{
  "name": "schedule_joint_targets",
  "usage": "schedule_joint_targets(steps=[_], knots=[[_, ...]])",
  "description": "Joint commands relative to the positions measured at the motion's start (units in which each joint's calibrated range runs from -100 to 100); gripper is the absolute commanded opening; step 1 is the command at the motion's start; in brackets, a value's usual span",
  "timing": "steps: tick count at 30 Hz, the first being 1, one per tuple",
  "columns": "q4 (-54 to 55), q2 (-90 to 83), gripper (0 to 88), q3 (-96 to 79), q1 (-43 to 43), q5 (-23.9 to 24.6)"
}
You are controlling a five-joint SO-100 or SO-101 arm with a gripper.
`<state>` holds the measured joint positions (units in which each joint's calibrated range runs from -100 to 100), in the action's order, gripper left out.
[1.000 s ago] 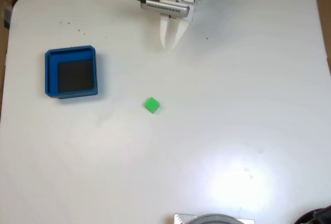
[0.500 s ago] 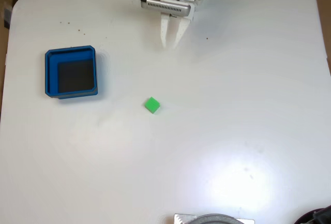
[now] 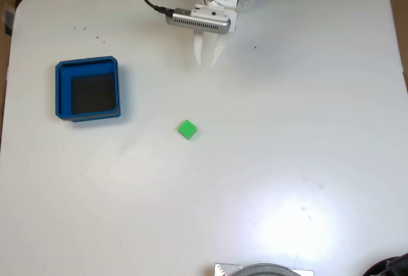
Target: Pick up green cube and drop it in the blue box
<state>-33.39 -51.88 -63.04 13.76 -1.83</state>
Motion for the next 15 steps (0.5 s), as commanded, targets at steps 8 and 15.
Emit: schedule_joint_targets(steps=[8, 15], knots=[[0.90, 17.43, 2.6, 22.65, -0.48, 0.10], [-1.87, 29.30, 2.6, 33.15, -0.02, 0.10]])
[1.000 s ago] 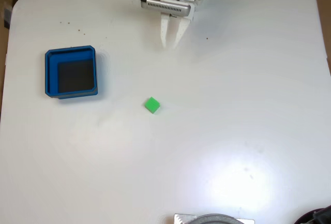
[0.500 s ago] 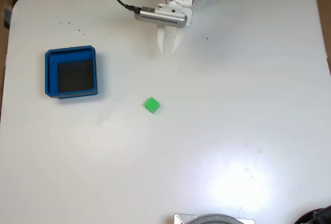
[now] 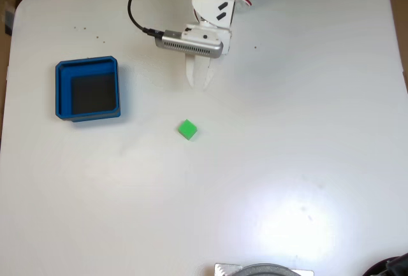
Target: Pick up green cube and drop it in the blue box
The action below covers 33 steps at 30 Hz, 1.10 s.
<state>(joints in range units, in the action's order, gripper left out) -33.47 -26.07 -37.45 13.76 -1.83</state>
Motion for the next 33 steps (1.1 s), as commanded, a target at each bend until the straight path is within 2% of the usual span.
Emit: schedule_joint_targets(steps=[1, 7, 11, 24, 33], knots=[[-3.67, 4.91, 2.6, 9.26, -0.02, 0.10], [-20.22, 12.10, 2.6, 23.54, -0.09, 0.15], [-27.39, 17.95, 2.6, 30.81, -0.40, 0.20], [-27.88, 33.26, 2.6, 44.27, -0.32, 0.29], [-27.88, 37.02, 3.4, 45.89, -0.02, 0.54]])
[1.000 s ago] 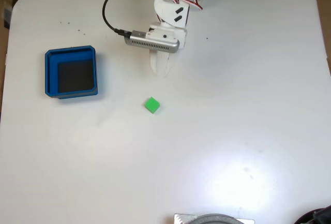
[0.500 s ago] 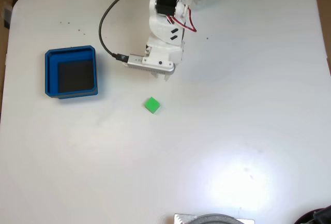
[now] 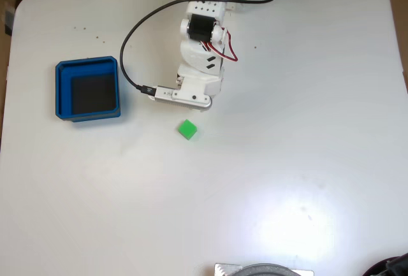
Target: Pick up green cube and drop it in the blue box
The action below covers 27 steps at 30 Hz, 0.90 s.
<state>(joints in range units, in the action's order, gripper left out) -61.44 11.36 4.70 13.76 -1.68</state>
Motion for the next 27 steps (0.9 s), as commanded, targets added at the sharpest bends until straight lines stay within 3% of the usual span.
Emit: schedule_joint_targets(steps=[1, 11, 27], knots=[[0.17, -0.24, 3.4, 3.74, -0.02, 0.88], [0.25, 1.85, 3.4, 3.83, -0.25, 10.70], [0.25, 8.45, 4.2, 10.56, 0.06, 10.99]])
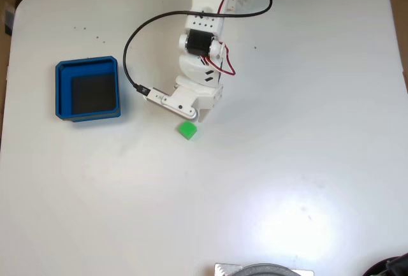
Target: Pick up green cube and drop it in the blue box
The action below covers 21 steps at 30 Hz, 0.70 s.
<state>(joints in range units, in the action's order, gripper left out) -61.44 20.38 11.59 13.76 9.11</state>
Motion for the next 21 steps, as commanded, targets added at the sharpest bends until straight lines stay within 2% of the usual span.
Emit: schedule_joint_targets(steps=[1, 12, 21], knots=[[0.25, -0.57, 5.0, 3.67, 0.06, 0.20], [0.25, 0.44, 22.6, 3.76, 0.06, 0.24], [6.61, 2.86, 26.3, 3.94, 0.29, 0.24]])
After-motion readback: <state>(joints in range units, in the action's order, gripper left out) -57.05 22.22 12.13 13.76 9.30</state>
